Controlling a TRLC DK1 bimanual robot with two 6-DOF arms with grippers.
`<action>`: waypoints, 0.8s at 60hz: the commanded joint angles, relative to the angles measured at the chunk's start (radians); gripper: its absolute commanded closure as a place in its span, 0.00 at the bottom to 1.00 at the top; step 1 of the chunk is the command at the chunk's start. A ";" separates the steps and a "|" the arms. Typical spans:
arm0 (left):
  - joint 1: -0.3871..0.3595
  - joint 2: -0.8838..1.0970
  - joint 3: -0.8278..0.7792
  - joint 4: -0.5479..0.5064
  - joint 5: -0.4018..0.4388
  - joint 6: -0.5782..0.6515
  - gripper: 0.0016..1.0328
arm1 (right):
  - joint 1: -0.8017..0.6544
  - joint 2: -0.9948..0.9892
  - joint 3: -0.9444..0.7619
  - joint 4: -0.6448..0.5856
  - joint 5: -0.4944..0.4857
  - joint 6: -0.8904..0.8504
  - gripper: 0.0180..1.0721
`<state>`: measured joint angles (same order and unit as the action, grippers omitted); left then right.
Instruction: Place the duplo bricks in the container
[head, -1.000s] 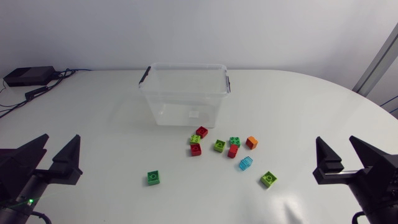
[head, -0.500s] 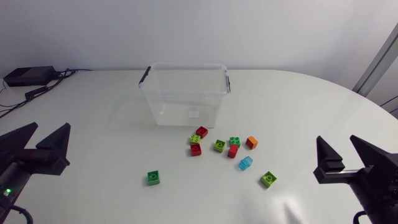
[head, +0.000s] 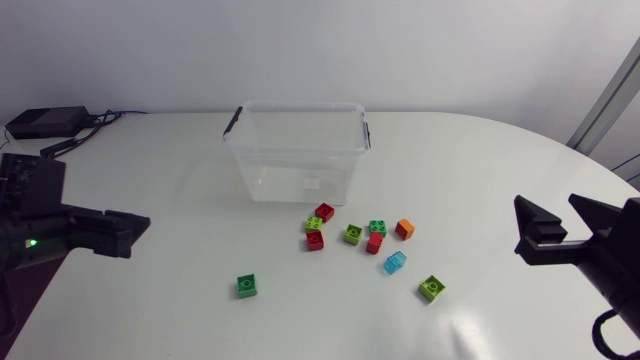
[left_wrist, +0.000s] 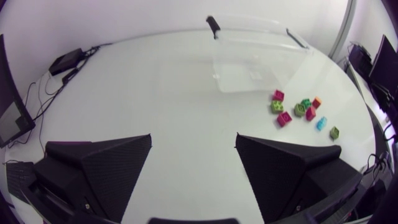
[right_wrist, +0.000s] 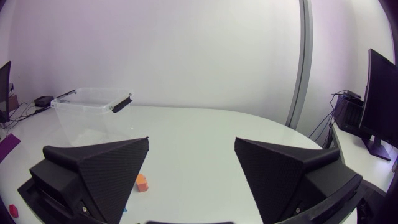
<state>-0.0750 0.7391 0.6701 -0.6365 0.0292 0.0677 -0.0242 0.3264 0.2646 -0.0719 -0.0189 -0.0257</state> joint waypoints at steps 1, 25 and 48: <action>-0.014 0.075 0.049 -0.049 0.018 0.047 0.08 | 0.009 0.062 0.058 -0.029 0.000 0.015 0.05; -0.361 0.470 0.178 -0.335 0.052 0.044 0.09 | 0.010 0.312 0.213 -0.166 -0.003 0.024 0.05; -0.609 0.752 0.121 -0.410 0.089 -0.066 0.12 | 0.107 0.411 0.251 -0.236 0.071 0.093 0.05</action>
<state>-0.6552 1.4509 0.8150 -1.0092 0.1036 0.0383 0.0746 0.6975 0.4900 -0.3107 0.0345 0.0242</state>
